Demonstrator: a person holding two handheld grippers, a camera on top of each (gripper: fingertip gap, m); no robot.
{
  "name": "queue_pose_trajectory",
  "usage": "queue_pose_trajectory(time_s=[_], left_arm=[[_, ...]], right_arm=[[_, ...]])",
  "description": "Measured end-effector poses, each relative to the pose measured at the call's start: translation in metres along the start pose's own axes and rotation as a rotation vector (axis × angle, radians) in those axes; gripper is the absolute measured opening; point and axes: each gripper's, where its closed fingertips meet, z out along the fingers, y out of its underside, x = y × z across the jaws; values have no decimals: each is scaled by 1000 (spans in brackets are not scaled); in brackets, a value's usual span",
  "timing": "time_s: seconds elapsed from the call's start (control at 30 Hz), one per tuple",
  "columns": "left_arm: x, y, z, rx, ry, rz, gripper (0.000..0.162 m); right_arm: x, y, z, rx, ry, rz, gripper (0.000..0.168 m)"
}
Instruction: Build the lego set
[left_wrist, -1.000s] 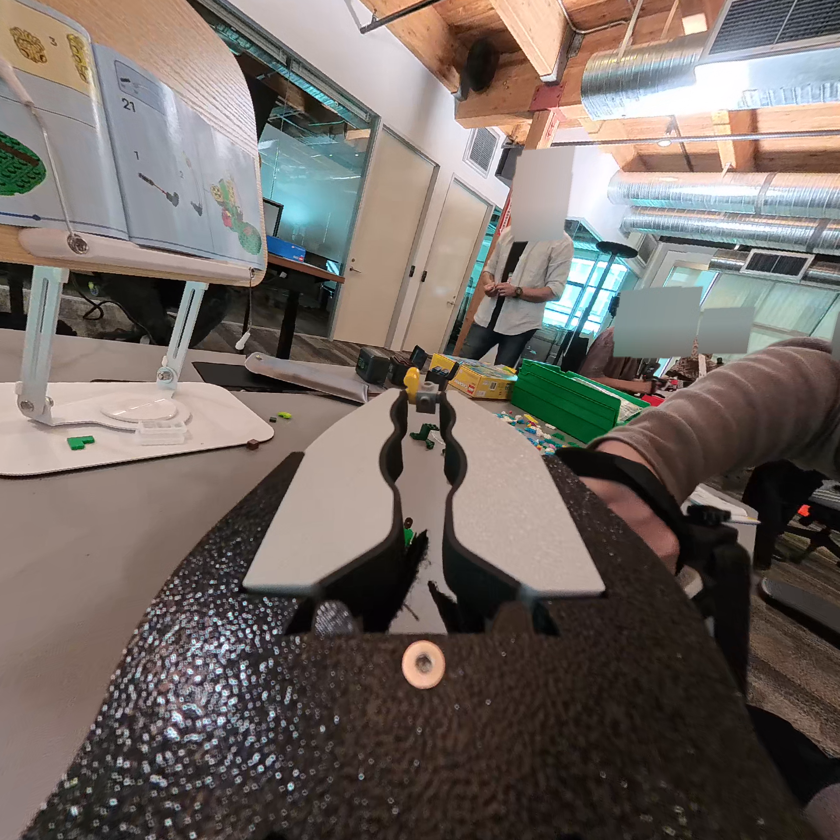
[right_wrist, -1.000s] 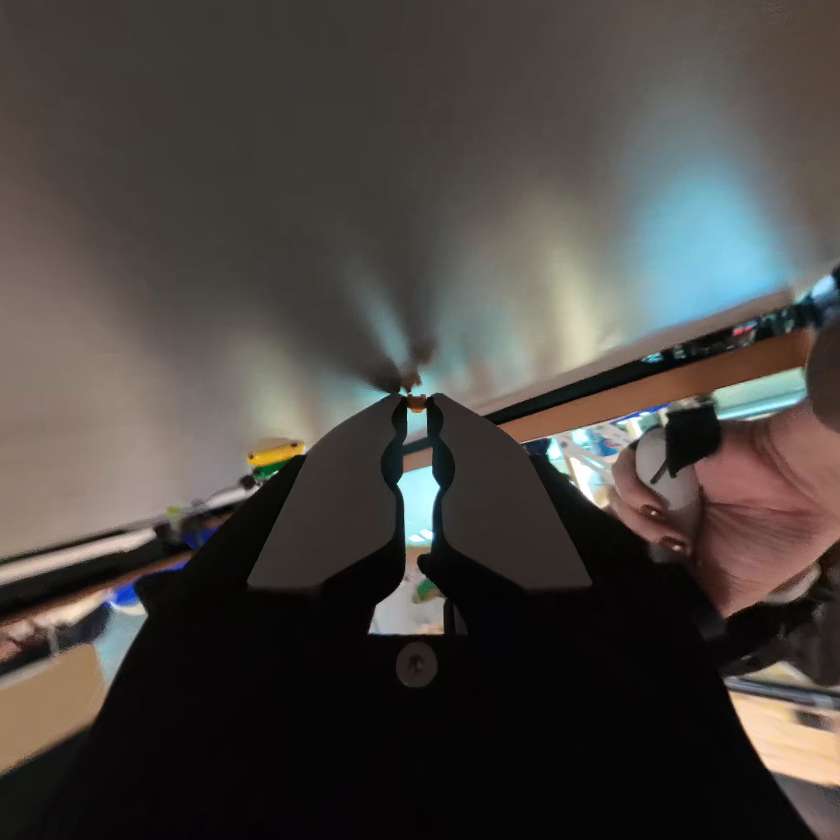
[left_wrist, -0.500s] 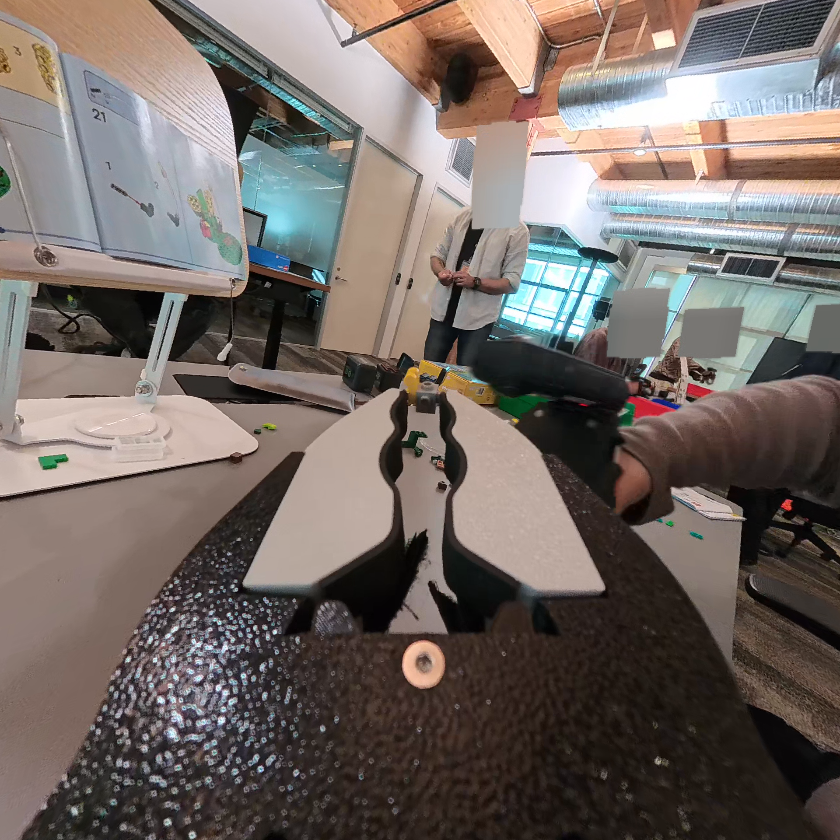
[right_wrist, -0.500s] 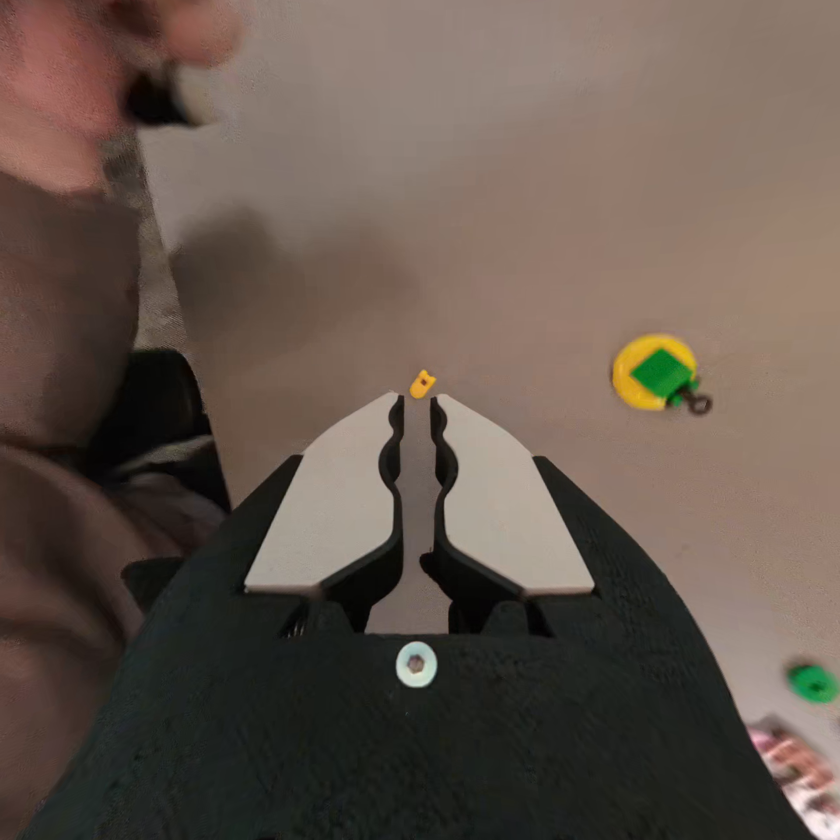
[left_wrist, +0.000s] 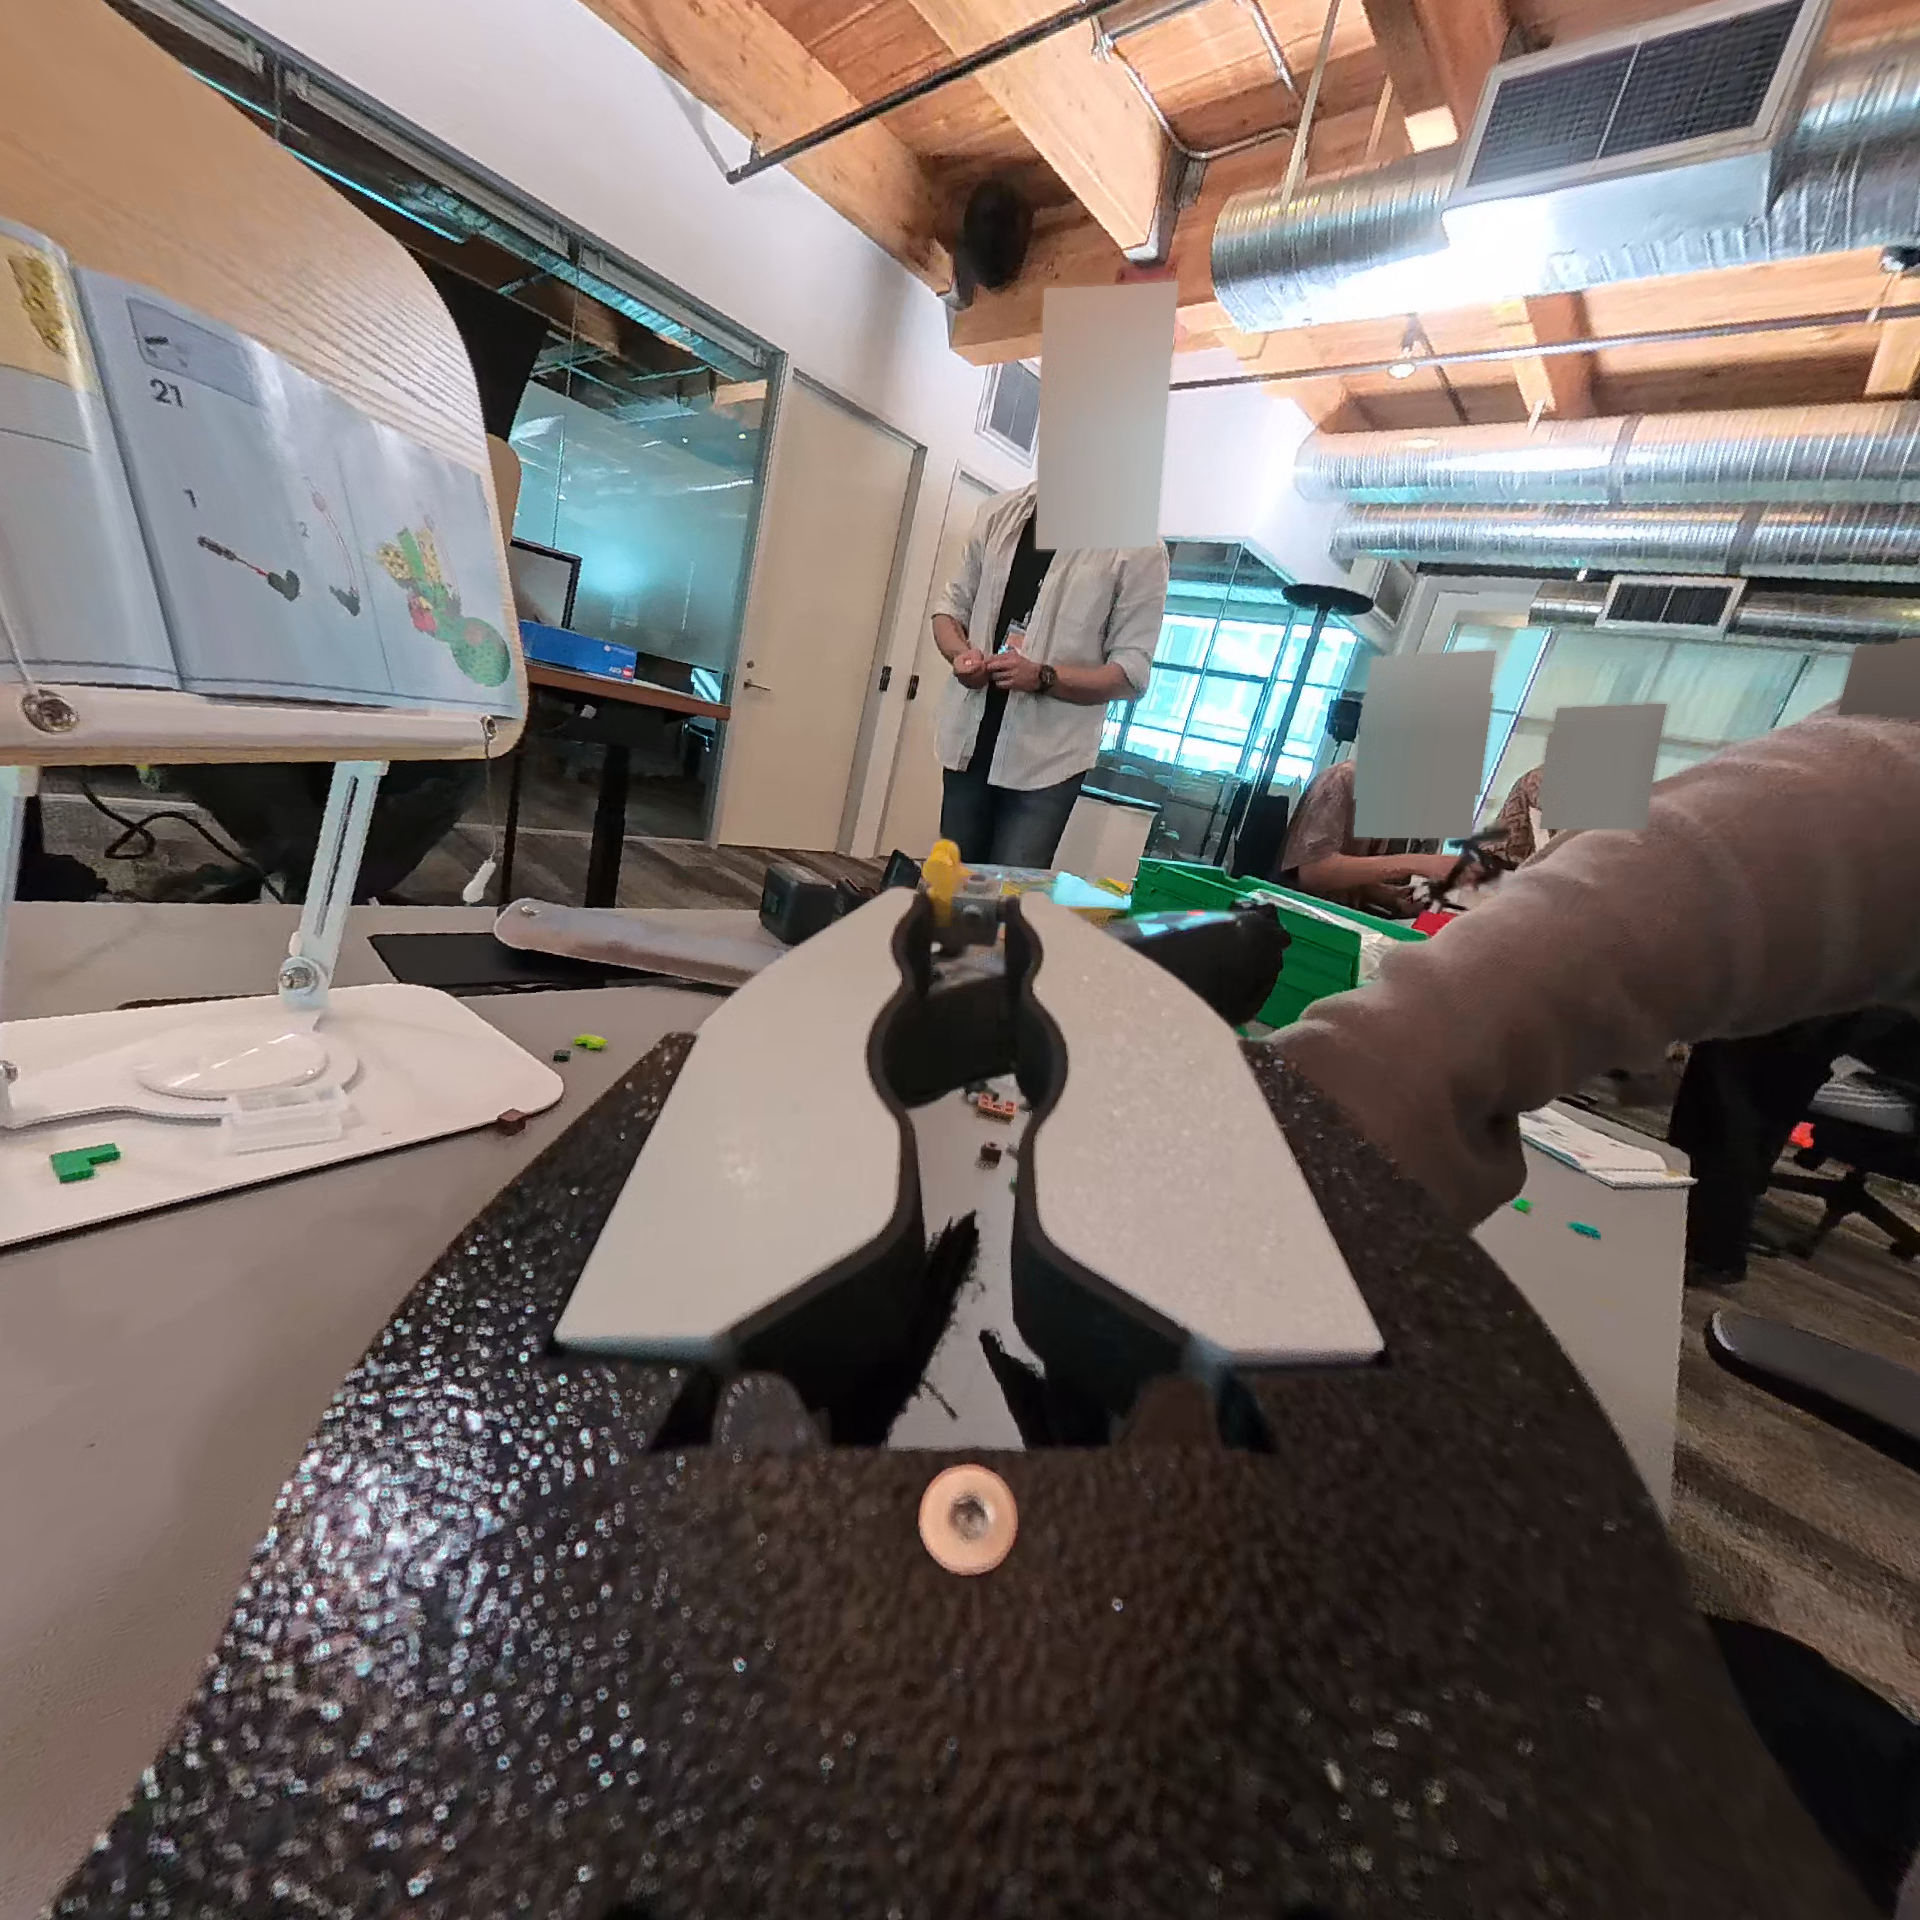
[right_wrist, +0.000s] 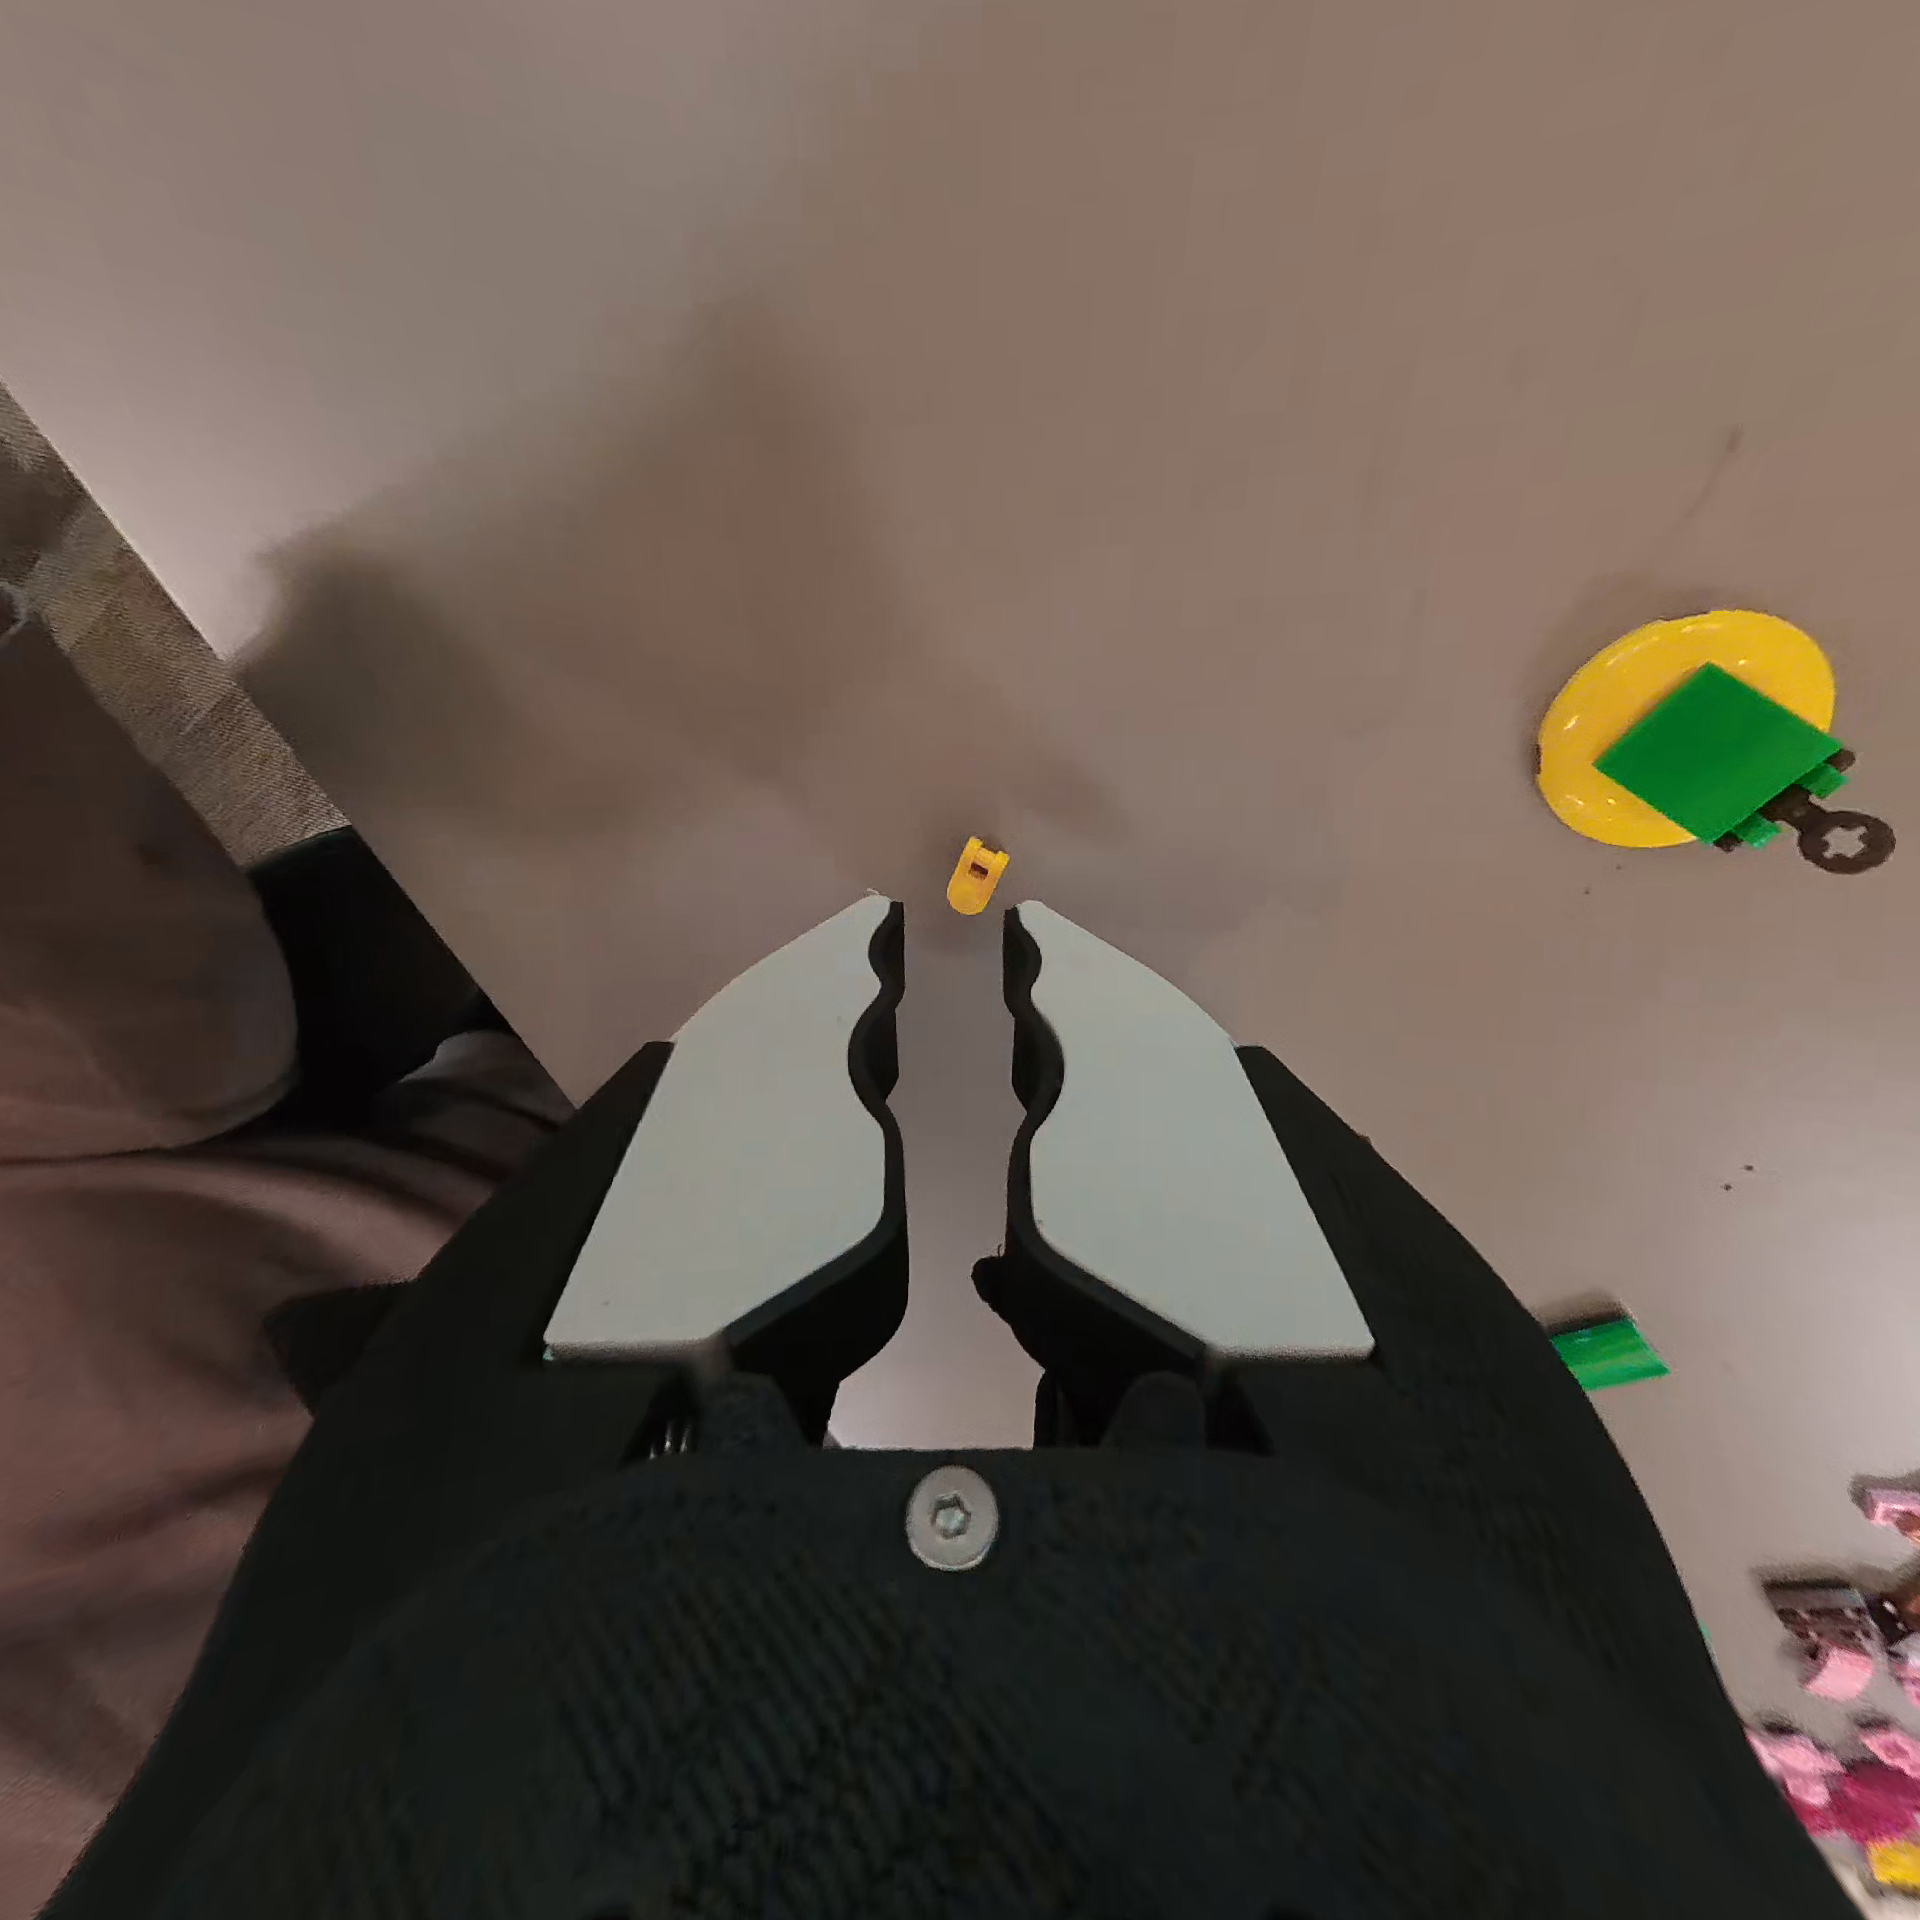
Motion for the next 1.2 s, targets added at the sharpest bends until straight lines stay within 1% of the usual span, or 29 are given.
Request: queue_pose_trajectory(time_s=[0.13,0.3,0.5,0.53,0.6,0.67,0.73,0.83,0.93,1.03,1.1,1.13,1.2], left_arm=[[2,-7,-2,46,20,-26,13],[4,-5,1,37,27,-22,13],[4,-3,1,26,21,-10,13],[4,-3,1,30,25,-16,13],[5,-3,2,43,46,-38,13],[5,-1,3,46,57,-54,13],[4,2,4,33,52,-52,13],[3,6,7,22,45,-43,13],[4,10,10,5,46,-33,13],[4,12,11,-6,39,-29,13],[4,11,11,-1,36,-26,13],[5,10,10,0,36,-21,13],[6,9,10,-1,36,-8,13]], right_arm=[[2,2,3,0,82,-45,14],[1,-4,4,38,95,-48,13],[1,-4,6,27,86,-37,12],[1,-4,6,28,85,-38,11],[2,-5,6,38,93,-45,4],[3,-6,5,51,107,-67,3],[3,-10,1,99,112,-96,0],[4,-19,-11,232,106,-132,0],[9,-16,-19,329,104,-134,0],[23,-7,-24,375,136,-150,0],[28,2,-26,364,154,-178,0],[28,6,-26,363,159,-192,0],[18,10,-26,386,135,-229,7]])
